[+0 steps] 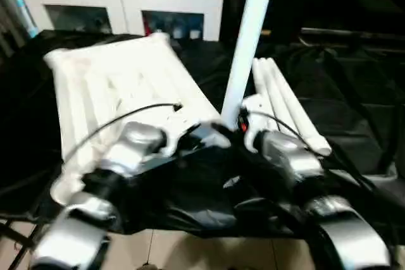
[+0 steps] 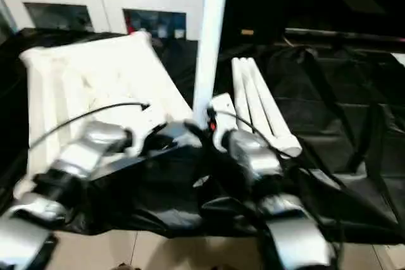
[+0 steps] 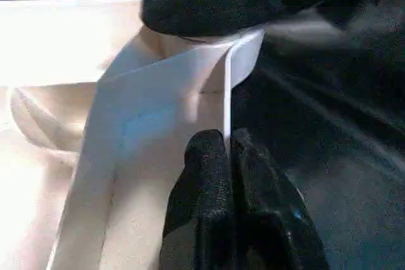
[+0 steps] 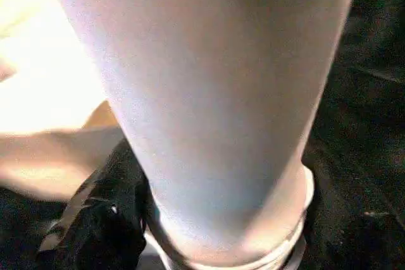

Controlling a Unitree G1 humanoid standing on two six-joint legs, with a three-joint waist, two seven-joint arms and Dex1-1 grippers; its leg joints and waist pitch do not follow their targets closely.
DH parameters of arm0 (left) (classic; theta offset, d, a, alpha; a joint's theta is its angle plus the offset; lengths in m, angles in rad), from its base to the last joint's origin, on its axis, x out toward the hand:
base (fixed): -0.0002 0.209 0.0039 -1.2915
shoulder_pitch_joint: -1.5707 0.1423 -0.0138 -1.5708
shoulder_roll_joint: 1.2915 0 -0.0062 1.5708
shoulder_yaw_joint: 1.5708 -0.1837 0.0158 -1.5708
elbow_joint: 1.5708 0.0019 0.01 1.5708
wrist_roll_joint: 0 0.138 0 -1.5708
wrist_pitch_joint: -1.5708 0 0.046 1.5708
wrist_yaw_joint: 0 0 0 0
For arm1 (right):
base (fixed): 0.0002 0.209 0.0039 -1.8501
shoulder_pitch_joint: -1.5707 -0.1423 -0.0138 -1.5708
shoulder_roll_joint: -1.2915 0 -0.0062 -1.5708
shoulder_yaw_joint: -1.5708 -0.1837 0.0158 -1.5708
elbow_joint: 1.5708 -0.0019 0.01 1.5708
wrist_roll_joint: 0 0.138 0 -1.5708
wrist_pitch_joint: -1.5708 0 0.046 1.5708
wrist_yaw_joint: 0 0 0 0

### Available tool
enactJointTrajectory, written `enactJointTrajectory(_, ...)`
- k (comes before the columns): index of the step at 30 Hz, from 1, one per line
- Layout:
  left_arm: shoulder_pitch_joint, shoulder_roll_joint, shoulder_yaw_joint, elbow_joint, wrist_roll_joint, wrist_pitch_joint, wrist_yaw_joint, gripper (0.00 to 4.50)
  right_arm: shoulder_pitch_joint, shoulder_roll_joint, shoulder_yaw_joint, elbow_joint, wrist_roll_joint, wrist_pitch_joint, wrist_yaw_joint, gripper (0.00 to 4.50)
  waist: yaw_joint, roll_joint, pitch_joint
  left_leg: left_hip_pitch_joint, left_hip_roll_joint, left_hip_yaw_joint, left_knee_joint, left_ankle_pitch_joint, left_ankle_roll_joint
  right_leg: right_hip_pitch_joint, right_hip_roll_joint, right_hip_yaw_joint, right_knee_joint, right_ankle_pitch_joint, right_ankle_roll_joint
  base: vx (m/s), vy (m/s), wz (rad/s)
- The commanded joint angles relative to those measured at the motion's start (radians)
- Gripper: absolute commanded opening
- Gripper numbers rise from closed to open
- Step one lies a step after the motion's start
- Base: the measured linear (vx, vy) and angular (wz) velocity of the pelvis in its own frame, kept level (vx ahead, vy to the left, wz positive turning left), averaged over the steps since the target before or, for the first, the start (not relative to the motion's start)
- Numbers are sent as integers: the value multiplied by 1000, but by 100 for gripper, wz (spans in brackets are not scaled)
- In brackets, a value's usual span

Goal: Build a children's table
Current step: Rotate leg to tighten

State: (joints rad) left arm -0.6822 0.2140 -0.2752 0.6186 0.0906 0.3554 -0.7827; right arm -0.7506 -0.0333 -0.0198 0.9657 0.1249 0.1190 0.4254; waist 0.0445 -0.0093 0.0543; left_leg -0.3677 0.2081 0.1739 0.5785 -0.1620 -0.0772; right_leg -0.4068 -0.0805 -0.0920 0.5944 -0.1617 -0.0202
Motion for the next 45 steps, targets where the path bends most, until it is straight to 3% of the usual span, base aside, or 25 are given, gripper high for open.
enactJointTrajectory(1, -36, -41, 31, -1, 7, 22, 106, 0, -2, 46, -1, 85, 6, 32, -84, 276, -2, 1, -64, 16, 16, -6, -63, -311, -6, 42, -62, 42, -94, -448, -141, 0, 0, 0)
enactJointTrajectory(4, -32, -71, 23, -6, 12, 31, 123, 0, -20, 59, 5, 126, -24, 7, -127, 276, -5, 1, -66, 12, 15, -4, -62, -301, 4, 44, -61, 43, -91, -405, -148, 0, 0, 0)
enactJointTrajectory(5, -24, -85, 9, -9, 16, 16, 119, 0, -25, 65, 1, 143, -29, -19, -129, 276, -6, -14, -68, 11, 17, -2, -62, -297, 14, 44, -62, 44, -92, -394, -149, 0, 0, 0)
enactJointTrajectory(7, -21, -87, 3, -5, 17, 0, 117, 0, -30, 68, -6, 152, -29, -36, -122, 276, -4, -2, -67, 10, 17, -4, -62, -287, 20, 45, -64, 44, -87, -379, -156, 0, 0, 0)
enactJointTrajectory(9, -18, -83, -6, 0, 21, -23, 116, 0, -37, 70, -9, 161, -30, -57, -105, 332, -5, -3, -69, 10, 19, -4, -64, -284, 21, 46, -62, 45, -84, -353, -162, 0, 0, 0)
enactJointTrajectory(13, 0, -54, -21, -16, 14, -58, 49, 0, -39, 57, -3, 142, -25, -99, -36, 356, -5, -2, -69, 7, 18, -3, -64, -291, 27, 49, -63, 45, -81, -338, -174, 0, 0, 0)
enactJointTrajectory(14, 6, -46, -26, -21, 12, -76, 29, 0, -37, 51, 6, 135, -32, -107, -25, 372, -6, 3, -69, 8, 20, -4, -64, -286, 25, 49, -62, 46, -79, -328, -178, 0, 0, 0)
enactJointTrajectory(16, 11, -38, -32, -25, 13, -86, 8, 0, -33, 44, 19, 128, -42, -117, -9, 372, -6, 1, -70, 6, 20, -4, -64, -278, 27, 51, -64, 46, -78, -313, -185, 0, 0, 0)
enactJointTrajectory(21, 42, 21, -52, -36, -3, -158, -126, 0, 35, -26, 85, -1, -38, -124, 254, 372, -4, 0, -71, 4, 22, -2, -63, -260, 50, 57, -62, 48, -73, -272, -198, 0, 0, 0)
enactJointTrajectory(22, 44, 28, -53, -38, -7, -160, -140, 0, 45, -38, 94, -18, -39, -125, 278, 372, -1, 1, -70, 8, 23, -1, -63, -261, 52, 54, -62, 48, -74, -269, -202, 0, 0, 0)
enactJointTrajectory(27, 76, 96, -56, -73, -64, -241, -321, 0, 152, -159, 164, -194, -28, -150, 529, 372, 13, -1, -70, 9, 27, 1, -64, -242, 62, 56, -60, 50, -69, -230, -210, 0, 0, 0)
enactJointTrajectory(28, 78, 105, -59, -76, -69, -244, -344, 0, 163, -171, 169, -215, -22, -146, 555, 372, 17, 4, -70, 9, 28, 1, -63, -240, 60, 55, -61, 50, -66, -226, -214, 0, 0, 0)
enactJointTrajectory(29, 81, 129, -65, -80, -78, -249, -408, 0, 190, -202, 179, -275, -5, -122, 624, 372, 20, 1, -70, 10, 27, 2, -63, -247, 59, 56, -60, 50, -67, -233, -213, 0, 0, 0)
enactJointTrajectory(34, 75, 157, -72, -63, -79, -270, -466, 0, 212, -228, 187, -330, 14, -93, 696, 372, 24, 2, -65, 13, 28, 1, -67, -290, 44, 52, -60, 49, -75, -309, -199, 0, 0, 0)
enactJointTrajectory(37, 69, 171, -74, -52, -81, -290, -494, 0, 223, -238, 195, -360, 29, -66, 725, 349, 23, 2, -64, 14, 27, -1, -69, -303, 34, 50, -62, 50, -81, -359, -178, 0, 0, 0)
enactJointTrajectory(45, 62, 184, -64, -33, -78, -294, -515, 0, 245, -240, 207, -395, 30, -26, 743, 294, 26, 2, -68, 13, 28, -1, -67, -273, 31, 51, -63, 50, -74, -304, -196, 0, 0, 0)
